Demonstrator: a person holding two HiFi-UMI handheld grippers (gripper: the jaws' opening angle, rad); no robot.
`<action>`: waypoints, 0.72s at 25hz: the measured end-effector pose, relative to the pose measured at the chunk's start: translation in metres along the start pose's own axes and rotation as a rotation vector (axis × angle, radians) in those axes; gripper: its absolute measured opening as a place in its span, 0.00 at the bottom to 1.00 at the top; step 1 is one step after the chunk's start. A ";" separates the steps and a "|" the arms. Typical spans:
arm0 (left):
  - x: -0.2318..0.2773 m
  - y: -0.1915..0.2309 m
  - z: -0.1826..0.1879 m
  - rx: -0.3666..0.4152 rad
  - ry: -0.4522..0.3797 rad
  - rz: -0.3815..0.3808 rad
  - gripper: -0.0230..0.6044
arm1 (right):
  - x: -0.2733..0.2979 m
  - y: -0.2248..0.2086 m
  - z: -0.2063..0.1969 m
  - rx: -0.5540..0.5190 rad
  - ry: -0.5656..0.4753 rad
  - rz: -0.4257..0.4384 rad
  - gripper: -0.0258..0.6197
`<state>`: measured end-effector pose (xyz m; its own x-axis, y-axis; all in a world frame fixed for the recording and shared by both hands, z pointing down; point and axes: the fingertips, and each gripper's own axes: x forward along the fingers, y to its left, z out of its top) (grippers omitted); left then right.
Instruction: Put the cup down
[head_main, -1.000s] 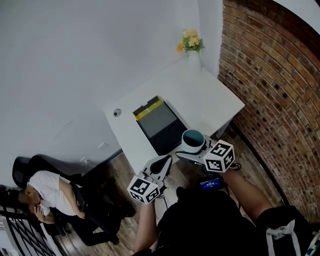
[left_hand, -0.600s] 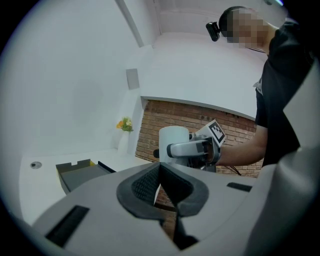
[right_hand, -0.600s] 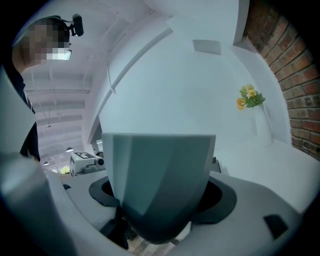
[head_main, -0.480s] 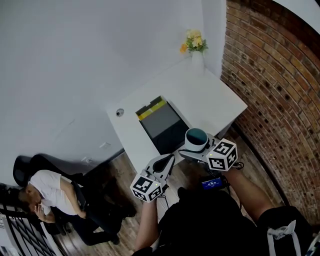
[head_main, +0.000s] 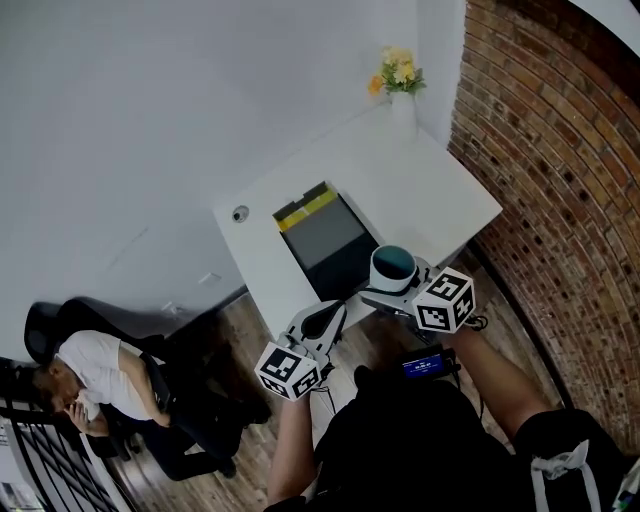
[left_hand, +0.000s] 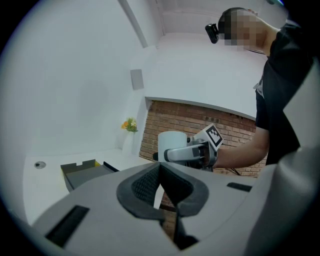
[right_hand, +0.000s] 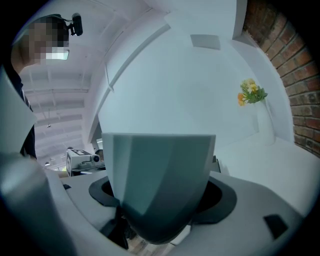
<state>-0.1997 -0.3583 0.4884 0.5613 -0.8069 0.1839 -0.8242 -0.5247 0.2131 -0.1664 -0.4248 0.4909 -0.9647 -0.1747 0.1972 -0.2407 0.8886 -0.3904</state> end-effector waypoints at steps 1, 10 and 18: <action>0.000 0.002 0.000 -0.001 0.000 0.004 0.05 | 0.003 -0.003 -0.001 0.000 0.002 -0.001 0.65; -0.008 0.020 -0.006 -0.035 0.020 0.048 0.05 | 0.045 -0.045 -0.010 -0.007 0.046 -0.035 0.65; -0.018 0.041 -0.013 -0.086 0.023 0.088 0.05 | 0.087 -0.081 -0.022 -0.036 0.097 -0.087 0.65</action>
<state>-0.2426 -0.3612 0.5065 0.4897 -0.8417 0.2274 -0.8613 -0.4265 0.2761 -0.2283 -0.5026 0.5594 -0.9248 -0.2116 0.3160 -0.3177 0.8866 -0.3361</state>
